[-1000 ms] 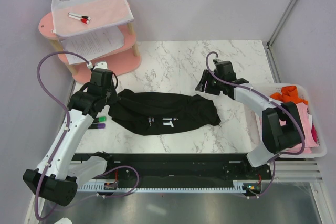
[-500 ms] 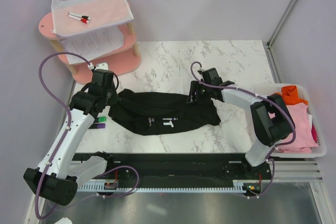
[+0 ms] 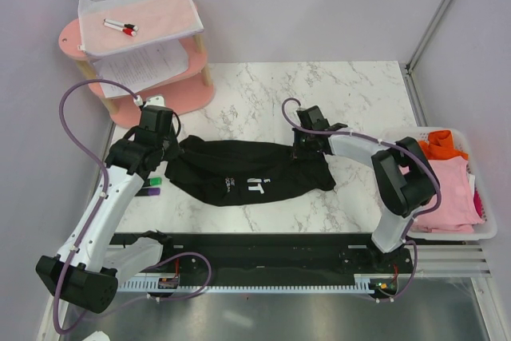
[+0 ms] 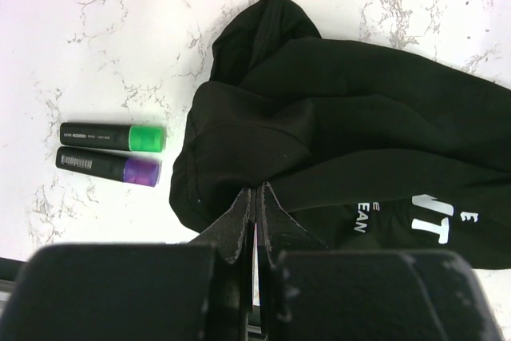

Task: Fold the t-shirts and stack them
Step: Flatten out the tshirt

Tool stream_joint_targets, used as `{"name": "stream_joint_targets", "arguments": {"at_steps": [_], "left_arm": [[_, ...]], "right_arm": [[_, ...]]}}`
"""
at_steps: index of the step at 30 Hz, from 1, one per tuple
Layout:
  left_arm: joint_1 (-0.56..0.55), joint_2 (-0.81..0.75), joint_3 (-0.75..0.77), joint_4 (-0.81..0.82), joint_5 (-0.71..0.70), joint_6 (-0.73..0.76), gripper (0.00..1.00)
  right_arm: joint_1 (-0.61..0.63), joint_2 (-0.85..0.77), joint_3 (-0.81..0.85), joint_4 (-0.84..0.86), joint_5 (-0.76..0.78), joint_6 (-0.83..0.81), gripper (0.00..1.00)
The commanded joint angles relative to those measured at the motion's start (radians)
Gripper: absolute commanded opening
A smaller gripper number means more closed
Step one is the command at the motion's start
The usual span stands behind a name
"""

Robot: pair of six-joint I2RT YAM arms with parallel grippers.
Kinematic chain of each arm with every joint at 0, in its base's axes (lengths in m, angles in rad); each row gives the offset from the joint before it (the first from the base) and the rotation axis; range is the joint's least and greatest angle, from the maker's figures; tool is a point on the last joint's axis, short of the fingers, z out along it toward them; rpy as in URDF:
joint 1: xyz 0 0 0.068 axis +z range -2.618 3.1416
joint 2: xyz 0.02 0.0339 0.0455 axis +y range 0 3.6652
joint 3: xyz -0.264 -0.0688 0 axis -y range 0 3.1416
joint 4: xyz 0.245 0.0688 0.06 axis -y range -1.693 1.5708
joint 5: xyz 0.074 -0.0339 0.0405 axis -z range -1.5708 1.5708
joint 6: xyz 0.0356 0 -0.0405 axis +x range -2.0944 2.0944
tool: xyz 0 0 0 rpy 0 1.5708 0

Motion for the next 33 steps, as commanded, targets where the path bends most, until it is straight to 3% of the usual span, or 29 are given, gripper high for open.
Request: {"name": "stream_joint_targets", "arguments": {"at_steps": [1, 12, 24, 33], "left_arm": [[0.005, -0.021, 0.009, 0.031, -0.032, -0.003, 0.02], [0.005, -0.012, 0.202, 0.035, -0.095, 0.085, 0.02], [0.006, -0.090, 0.374, 0.026, -0.186, 0.182, 0.02], [0.006, -0.099, 0.393, -0.031, -0.209, 0.174, 0.02]], "right_arm": [[0.007, -0.177, 0.011, 0.027, 0.121, 0.001, 0.00], [0.007, -0.648, 0.069, 0.031, 0.375, -0.084, 0.00], [0.007, -0.829, 0.249, -0.085, 0.512, -0.203, 0.00], [0.007, -0.926, 0.180, -0.127, 0.562, -0.206, 0.01]]}}
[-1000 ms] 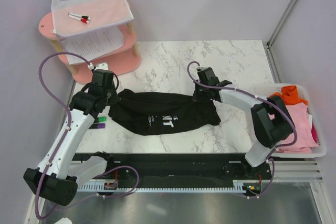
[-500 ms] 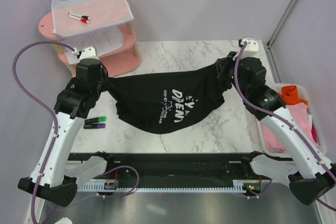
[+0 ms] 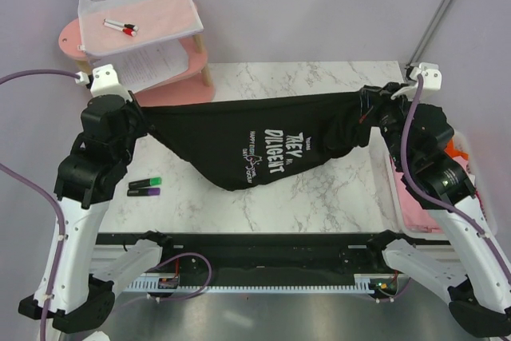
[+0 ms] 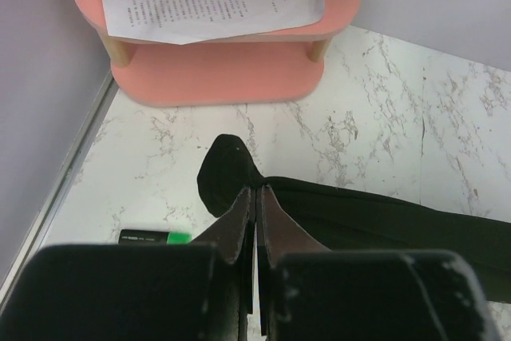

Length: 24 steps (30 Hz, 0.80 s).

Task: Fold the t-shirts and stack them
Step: Flatten out the tshirt

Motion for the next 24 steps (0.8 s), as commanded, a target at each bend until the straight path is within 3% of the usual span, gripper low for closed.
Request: {"name": "stream_joint_targets", "arguments": {"at_steps": [1, 6, 12, 19, 21, 22, 24], "left_arm": [[0.006, 0.009, 0.026, -0.049, -0.060, 0.035, 0.02], [0.005, 0.012, -0.081, -0.077, -0.006, -0.022, 0.02], [0.007, 0.007, -0.228, -0.074, 0.011, -0.082, 0.02], [0.005, 0.021, -0.311, -0.075, 0.008, -0.125, 0.02], [0.005, 0.030, -0.330, -0.075, 0.003, -0.135, 0.02], [0.005, 0.036, -0.333, -0.075, 0.005, -0.140, 0.02], [0.005, 0.048, -0.341, -0.075, 0.008, -0.141, 0.02]], "right_arm": [[-0.004, -0.027, -0.039, -0.028, 0.072, -0.014, 0.00], [-0.004, 0.023, -0.277, -0.008, -0.068, 0.116, 0.00], [-0.004, 0.199, -0.528, 0.263, -0.313, 0.181, 0.00], [0.004, 0.449, -0.470, 0.248, -0.382, 0.177, 0.01], [0.009, 0.497, -0.470, 0.234, -0.422, 0.196, 0.19], [0.010, 0.508, -0.473, 0.230, -0.439, 0.203, 0.40], [0.010, 0.513, -0.488, 0.225, -0.447, 0.227, 0.58]]}}
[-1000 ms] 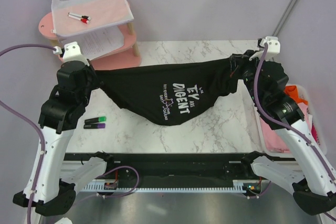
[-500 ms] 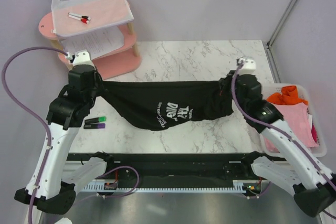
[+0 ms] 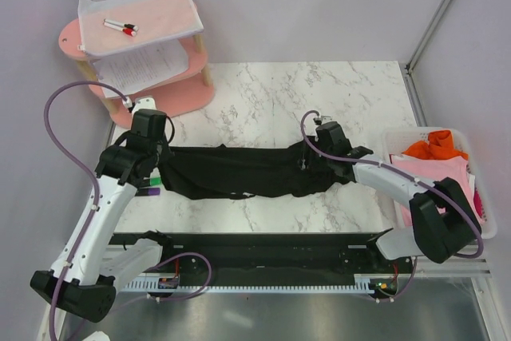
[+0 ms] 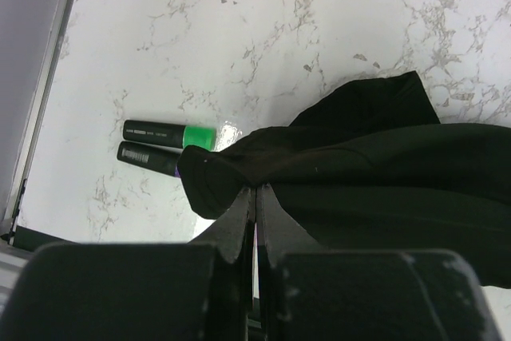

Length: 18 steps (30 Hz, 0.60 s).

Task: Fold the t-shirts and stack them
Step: Flatten out the tshirt

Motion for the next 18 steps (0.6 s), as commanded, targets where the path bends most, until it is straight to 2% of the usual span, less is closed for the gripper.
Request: {"name": "stream_joint_targets", "arguments": {"at_steps": [1, 3, 5, 18], "left_arm": [[0.005, 0.019, -0.014, 0.013, -0.011, -0.046, 0.02], [0.005, 0.028, -0.014, 0.015, -0.013, -0.043, 0.02], [0.005, 0.033, -0.014, 0.019, -0.013, -0.039, 0.02], [0.005, 0.027, -0.043, 0.048, 0.012, -0.034, 0.02]], "right_arm": [[0.006, 0.003, 0.010, 0.017, -0.066, 0.045, 0.63], [0.004, -0.020, -0.001, 0.006, -0.045, 0.061, 0.70], [0.006, -0.054, 0.001, -0.003, -0.011, 0.064, 0.72], [0.006, -0.053, 0.067, -0.070, 0.126, 0.064, 0.67]]}}
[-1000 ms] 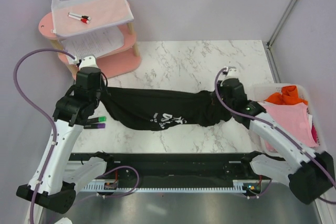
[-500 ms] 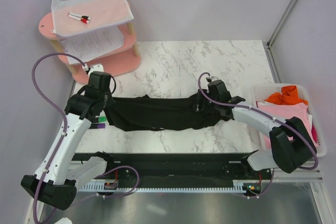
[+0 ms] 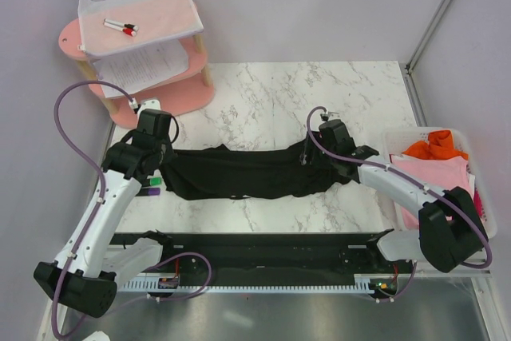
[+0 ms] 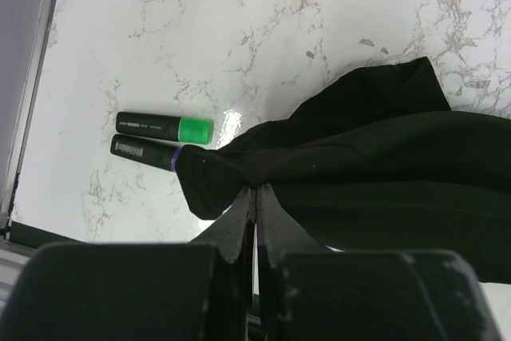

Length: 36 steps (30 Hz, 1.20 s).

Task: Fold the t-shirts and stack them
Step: Flatten out the tshirt

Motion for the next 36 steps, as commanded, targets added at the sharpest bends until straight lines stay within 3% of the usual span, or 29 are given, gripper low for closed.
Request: {"name": "stream_joint_targets", "arguments": {"at_steps": [1, 9, 25, 27, 29, 32, 36], "left_arm": [[0.005, -0.014, -0.008, 0.037, 0.001, -0.023, 0.02], [0.005, -0.003, -0.020, 0.050, 0.009, -0.025, 0.02], [0.005, -0.008, -0.032, 0.059, 0.014, -0.023, 0.02], [0.005, -0.008, -0.034, 0.059, 0.012, -0.025, 0.02], [0.005, -0.008, -0.034, 0.061, 0.012, -0.025, 0.02], [0.005, -0.008, -0.032, 0.061, 0.007, -0.020, 0.02], [0.005, -0.011, -0.020, 0.060, -0.012, -0.007, 0.02]], "right_arm": [[0.003, -0.023, 0.049, -0.021, 0.071, 0.010, 0.67], [0.002, -0.130, 0.066, -0.090, 0.169, -0.031, 0.72], [0.002, 0.080, 0.021, 0.031, 0.160, -0.019, 0.73], [0.002, 0.080, 0.011, 0.066, 0.161, -0.008, 0.54], [0.002, 0.068, -0.005, 0.099, 0.161, 0.006, 0.24], [0.002, 0.003, -0.029, 0.139, 0.181, 0.013, 0.06], [0.002, -0.141, -0.028, 0.146, 0.245, -0.003, 0.00]]}}
